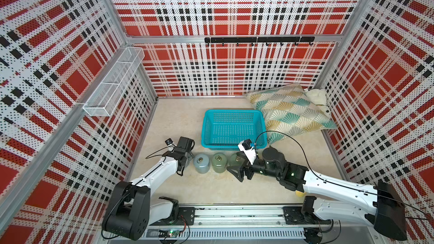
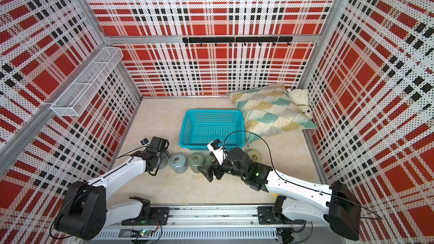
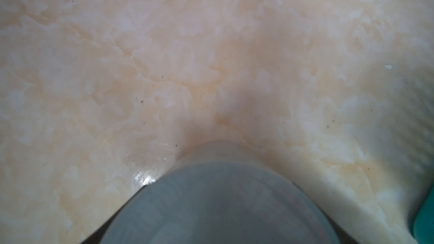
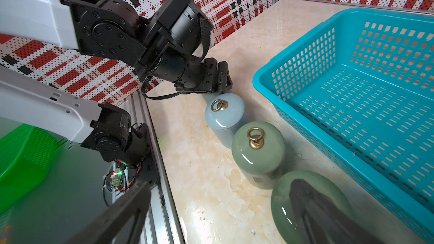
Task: Take the tea canister out of the basket
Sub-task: Place the tea canister at the center of the board.
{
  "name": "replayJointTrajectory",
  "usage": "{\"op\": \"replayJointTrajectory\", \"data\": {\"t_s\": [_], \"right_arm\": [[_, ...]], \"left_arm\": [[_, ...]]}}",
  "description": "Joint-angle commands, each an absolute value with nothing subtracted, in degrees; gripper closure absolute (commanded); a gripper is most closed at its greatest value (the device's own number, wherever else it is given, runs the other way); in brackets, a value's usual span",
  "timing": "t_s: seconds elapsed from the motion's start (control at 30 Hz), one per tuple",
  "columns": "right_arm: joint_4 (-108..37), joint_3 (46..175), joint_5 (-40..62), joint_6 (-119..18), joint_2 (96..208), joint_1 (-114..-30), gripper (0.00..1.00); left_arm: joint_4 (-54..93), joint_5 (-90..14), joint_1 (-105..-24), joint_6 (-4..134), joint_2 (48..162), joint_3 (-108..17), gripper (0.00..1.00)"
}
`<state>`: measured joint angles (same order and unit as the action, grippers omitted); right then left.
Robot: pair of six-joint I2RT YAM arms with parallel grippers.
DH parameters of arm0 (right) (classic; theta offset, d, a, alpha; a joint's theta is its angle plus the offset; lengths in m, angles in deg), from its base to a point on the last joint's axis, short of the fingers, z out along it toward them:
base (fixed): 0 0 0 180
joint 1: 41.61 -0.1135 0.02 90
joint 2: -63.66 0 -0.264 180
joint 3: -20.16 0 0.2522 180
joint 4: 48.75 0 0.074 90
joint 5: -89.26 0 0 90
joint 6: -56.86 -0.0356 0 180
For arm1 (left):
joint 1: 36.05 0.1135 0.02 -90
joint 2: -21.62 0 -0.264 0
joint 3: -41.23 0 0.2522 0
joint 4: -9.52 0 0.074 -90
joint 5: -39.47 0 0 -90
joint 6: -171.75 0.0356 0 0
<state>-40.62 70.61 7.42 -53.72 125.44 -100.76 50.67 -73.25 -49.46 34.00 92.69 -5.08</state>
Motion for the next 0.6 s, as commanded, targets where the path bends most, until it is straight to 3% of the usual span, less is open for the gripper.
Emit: {"op": "replayJointTrajectory", "data": {"t_s": [0.0,0.57], "right_arm": [[-40.2,72.2,7.4,-53.2,125.9,-101.3,0.0],[-39.1,72.3,2.9,-53.4,125.1,-101.3,0.0]], "left_arm": [[50.1,-72.6,-48.8,34.5,93.7,-4.8,0.17],[50.9,-68.5,-47.3,35.3,91.1,-6.7,0.03]]}}
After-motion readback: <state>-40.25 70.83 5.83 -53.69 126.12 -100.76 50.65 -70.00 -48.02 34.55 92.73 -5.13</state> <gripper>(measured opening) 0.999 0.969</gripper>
